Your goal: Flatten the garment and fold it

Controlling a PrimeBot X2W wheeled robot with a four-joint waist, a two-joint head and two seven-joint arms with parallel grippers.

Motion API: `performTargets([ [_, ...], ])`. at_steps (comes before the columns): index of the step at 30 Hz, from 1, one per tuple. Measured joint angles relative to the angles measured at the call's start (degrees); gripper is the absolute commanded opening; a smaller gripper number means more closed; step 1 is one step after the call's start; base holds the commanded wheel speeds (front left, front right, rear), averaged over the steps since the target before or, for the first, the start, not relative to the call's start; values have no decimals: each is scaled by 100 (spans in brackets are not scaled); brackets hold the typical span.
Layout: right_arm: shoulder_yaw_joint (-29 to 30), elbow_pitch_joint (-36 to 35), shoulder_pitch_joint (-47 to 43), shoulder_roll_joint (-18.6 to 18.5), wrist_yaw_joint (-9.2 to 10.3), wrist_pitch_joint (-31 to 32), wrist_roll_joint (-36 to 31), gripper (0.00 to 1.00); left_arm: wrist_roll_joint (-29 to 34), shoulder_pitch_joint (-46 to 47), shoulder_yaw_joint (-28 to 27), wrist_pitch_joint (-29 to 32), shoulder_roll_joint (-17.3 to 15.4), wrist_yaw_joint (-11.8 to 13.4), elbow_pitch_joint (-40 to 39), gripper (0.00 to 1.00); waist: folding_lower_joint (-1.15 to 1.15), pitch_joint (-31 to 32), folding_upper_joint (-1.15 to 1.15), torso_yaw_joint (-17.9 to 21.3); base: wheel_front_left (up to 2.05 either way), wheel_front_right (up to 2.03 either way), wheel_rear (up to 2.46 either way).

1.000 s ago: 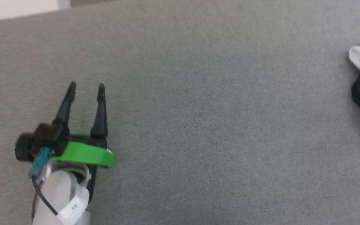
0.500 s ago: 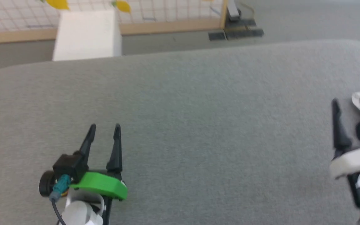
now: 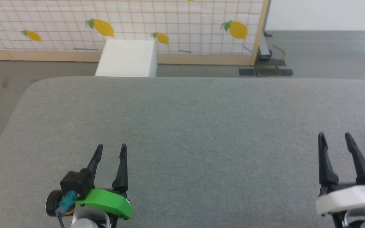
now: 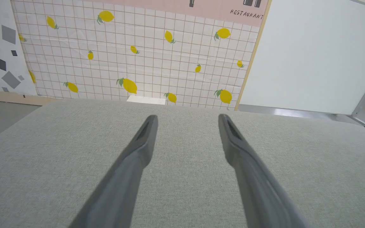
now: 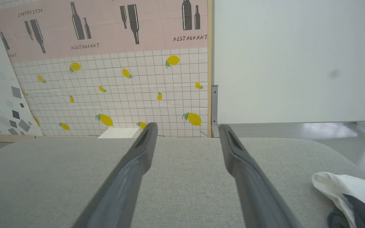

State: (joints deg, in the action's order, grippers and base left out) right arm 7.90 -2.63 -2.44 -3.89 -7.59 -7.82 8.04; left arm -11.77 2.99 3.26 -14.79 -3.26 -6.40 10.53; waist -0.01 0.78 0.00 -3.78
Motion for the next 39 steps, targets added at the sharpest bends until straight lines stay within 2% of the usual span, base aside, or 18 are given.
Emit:
performTargets([
  [8, -48, -1, -396, 82, 0, -86, -59, 100, 1, -174, 47, 0, 5, 49, -31, 100, 0, 200, 0, -230, 0, 0, 0],
  [20, -235, 241, -469, 88, 0, -192, 74, 100, -85, -270, 136, 0, 9, 120, 8, 100, 0, 250, 0, -313, 0, 0, 0],
  [21, -234, 250, -469, 88, -1, -197, 85, 0, -89, -269, 138, 3, 8, 123, 9, 0, 0, 251, 0, -315, 0, 0, 0],
  [39, -230, 250, -467, 87, -1, -194, 85, 0, -89, -268, 136, 8, 8, 122, 8, 0, 0, 246, 0, -308, 0, 0, 0],
])
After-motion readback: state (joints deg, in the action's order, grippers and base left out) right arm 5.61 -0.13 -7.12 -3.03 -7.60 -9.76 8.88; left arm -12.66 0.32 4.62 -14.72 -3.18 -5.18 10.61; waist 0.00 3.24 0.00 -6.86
